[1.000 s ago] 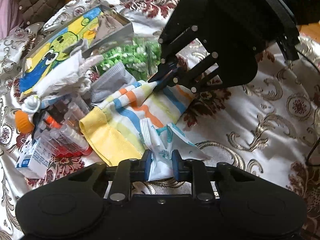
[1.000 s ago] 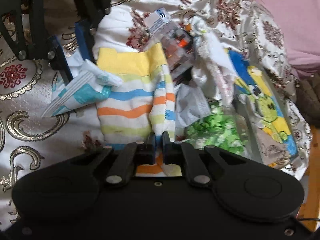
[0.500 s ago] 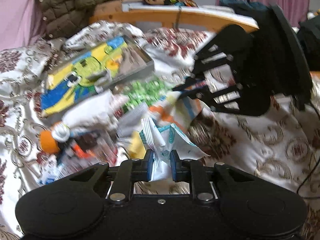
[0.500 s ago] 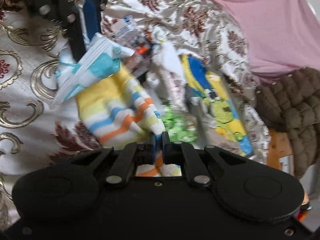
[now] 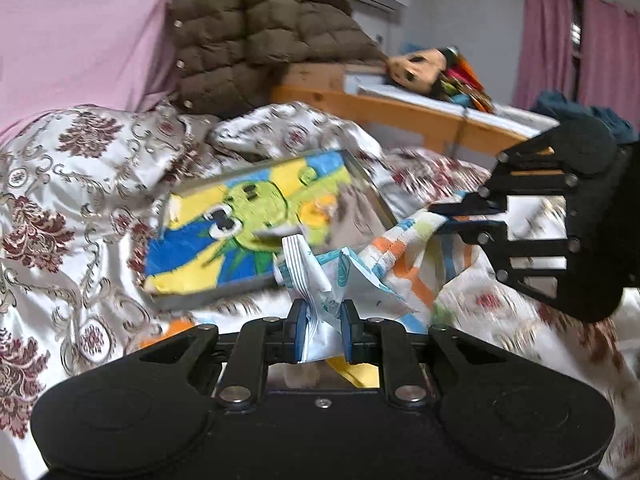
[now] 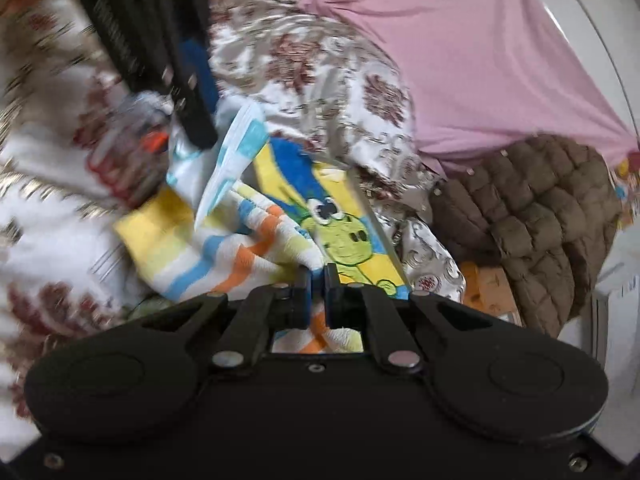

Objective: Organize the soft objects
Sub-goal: 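Carry towel and wipe pack onto the painting tray with both grippers and release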

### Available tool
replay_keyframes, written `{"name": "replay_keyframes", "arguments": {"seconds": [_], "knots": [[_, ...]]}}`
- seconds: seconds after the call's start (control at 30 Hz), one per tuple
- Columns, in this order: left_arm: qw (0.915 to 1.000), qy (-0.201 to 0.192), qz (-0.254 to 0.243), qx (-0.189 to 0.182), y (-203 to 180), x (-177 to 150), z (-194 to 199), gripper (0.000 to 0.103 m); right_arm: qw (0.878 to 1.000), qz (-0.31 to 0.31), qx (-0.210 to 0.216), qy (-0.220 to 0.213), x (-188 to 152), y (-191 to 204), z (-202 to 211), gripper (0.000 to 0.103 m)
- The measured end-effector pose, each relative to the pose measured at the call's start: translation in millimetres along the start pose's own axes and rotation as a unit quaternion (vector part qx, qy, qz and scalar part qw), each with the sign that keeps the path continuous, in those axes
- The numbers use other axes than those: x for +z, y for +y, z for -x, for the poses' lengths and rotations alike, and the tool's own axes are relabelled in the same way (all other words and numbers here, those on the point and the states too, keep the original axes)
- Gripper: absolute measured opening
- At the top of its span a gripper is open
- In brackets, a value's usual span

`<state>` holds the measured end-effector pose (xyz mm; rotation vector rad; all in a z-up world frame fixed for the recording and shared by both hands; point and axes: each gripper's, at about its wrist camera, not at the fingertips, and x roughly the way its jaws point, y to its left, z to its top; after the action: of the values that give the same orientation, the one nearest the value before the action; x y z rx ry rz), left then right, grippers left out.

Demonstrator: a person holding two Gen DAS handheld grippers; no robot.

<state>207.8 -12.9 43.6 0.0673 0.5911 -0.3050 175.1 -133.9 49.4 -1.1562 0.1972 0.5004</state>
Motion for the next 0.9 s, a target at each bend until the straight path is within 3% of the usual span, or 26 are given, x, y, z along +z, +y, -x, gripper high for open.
{"name": "replay_keyframes", "arguments": {"seconds": [0.27, 0.43, 0.7, 0.8, 0.9], "knots": [[0.994, -0.056, 0.068, 0.066, 27, 51, -34, 0.019, 0.995, -0.095, -0.03, 0.009, 7, -52, -45, 0.001], [0.9867, -0.065, 0.11, 0.1, 47, 72, -64, 0.019, 0.985, -0.163, -0.052, 0.015, 1, -85, -86, 0.001], [0.9806, -0.065, 0.132, 0.129, 55, 79, -121, 0.019, 0.95, -0.299, -0.072, 0.045, -30, -123, -154, 0.001], [0.9782, -0.057, 0.146, 0.137, 56, 76, -142, 0.019, 0.935, -0.34, -0.073, 0.067, -54, -129, -172, 0.001], [0.9766, -0.044, 0.158, 0.139, 57, 73, -162, 0.019, 0.928, -0.355, -0.073, 0.089, -77, -127, -190, 0.001]]}}
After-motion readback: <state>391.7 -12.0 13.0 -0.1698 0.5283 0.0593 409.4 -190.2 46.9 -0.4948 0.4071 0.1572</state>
